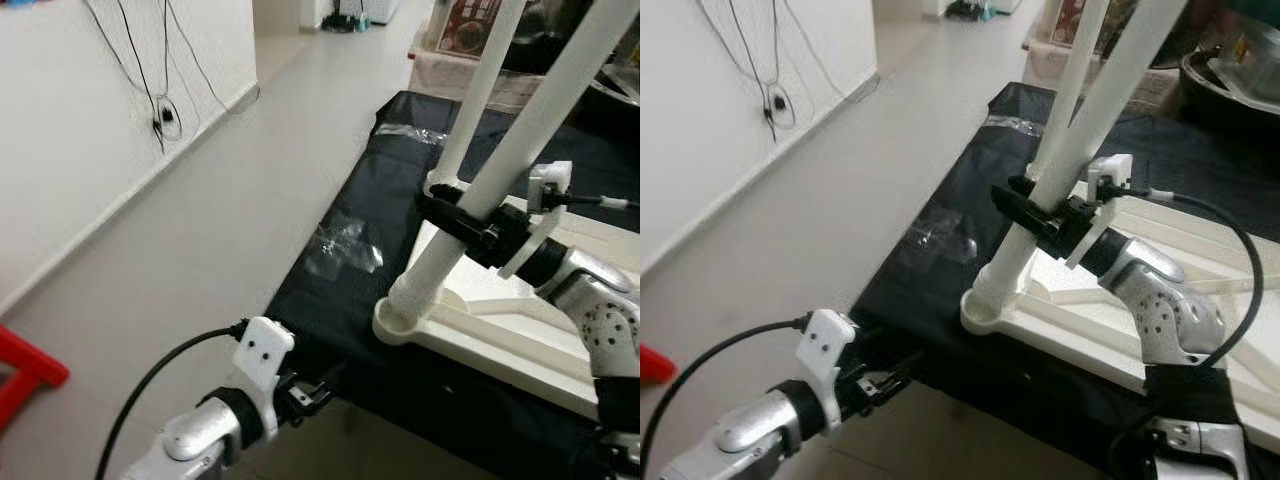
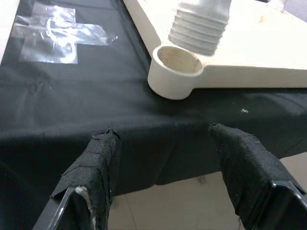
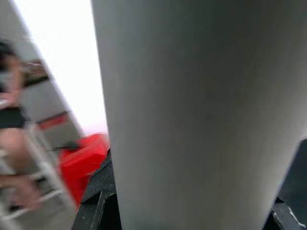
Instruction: Building children table
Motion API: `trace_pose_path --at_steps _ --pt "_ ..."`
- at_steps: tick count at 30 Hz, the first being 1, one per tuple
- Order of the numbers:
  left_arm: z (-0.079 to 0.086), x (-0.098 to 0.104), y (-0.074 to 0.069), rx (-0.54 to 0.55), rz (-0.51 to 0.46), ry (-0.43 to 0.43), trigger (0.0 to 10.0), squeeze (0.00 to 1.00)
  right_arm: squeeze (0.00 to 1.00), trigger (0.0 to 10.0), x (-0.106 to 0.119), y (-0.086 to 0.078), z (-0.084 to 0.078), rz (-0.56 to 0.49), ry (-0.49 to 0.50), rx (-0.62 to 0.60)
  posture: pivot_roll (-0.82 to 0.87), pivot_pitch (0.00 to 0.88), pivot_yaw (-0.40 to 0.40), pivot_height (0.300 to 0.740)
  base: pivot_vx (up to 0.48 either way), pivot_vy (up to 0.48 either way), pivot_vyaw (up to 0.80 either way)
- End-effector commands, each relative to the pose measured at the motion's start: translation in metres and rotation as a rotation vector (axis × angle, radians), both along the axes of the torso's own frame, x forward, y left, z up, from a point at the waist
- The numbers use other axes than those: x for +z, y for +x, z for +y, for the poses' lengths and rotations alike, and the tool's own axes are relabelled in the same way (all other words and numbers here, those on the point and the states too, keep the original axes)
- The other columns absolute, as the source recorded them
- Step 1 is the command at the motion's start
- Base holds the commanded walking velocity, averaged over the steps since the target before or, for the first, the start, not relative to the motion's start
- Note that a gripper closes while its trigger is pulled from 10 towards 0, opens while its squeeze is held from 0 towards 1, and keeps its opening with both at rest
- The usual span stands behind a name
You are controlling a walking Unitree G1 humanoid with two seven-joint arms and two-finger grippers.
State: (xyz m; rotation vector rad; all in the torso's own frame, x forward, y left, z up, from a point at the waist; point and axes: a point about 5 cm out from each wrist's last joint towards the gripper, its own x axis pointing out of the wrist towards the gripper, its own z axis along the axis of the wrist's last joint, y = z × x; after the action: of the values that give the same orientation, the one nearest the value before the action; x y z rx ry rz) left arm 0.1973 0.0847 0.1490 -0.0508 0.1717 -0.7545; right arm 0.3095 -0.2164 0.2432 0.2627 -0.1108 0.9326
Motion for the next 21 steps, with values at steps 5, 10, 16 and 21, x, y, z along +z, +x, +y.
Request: trace_pose_path --at_steps 5,10,16,21 --pt "0.002 -0.001 -0.008 -0.005 0.031 0.007 10.0 0.00 0.00 10.0 -0.002 -0.001 0.001 0.018 0.003 0.113 0.17 0.185 -0.079 0.740 0.000 0.000 0.00" --pt "0.002 0.000 -0.013 -0.007 0.049 0.004 10.0 0.00 0.00 10.0 -0.007 0.003 0.007 0.030 -0.004 0.194 0.18 0.194 -0.082 0.740 0.000 0.000 0.00" --pt "0.004 0.001 -0.016 -0.005 0.058 0.007 10.0 0.00 0.00 10.0 -0.009 0.012 0.008 0.013 -0.019 0.191 0.19 0.198 -0.087 0.740 0.000 0.000 0.00" --pt "0.006 0.002 -0.020 0.001 0.066 0.011 10.0 0.00 0.00 10.0 -0.010 0.026 0.008 -0.001 -0.019 0.145 0.19 0.202 -0.090 0.740 0.000 0.000 0.00"
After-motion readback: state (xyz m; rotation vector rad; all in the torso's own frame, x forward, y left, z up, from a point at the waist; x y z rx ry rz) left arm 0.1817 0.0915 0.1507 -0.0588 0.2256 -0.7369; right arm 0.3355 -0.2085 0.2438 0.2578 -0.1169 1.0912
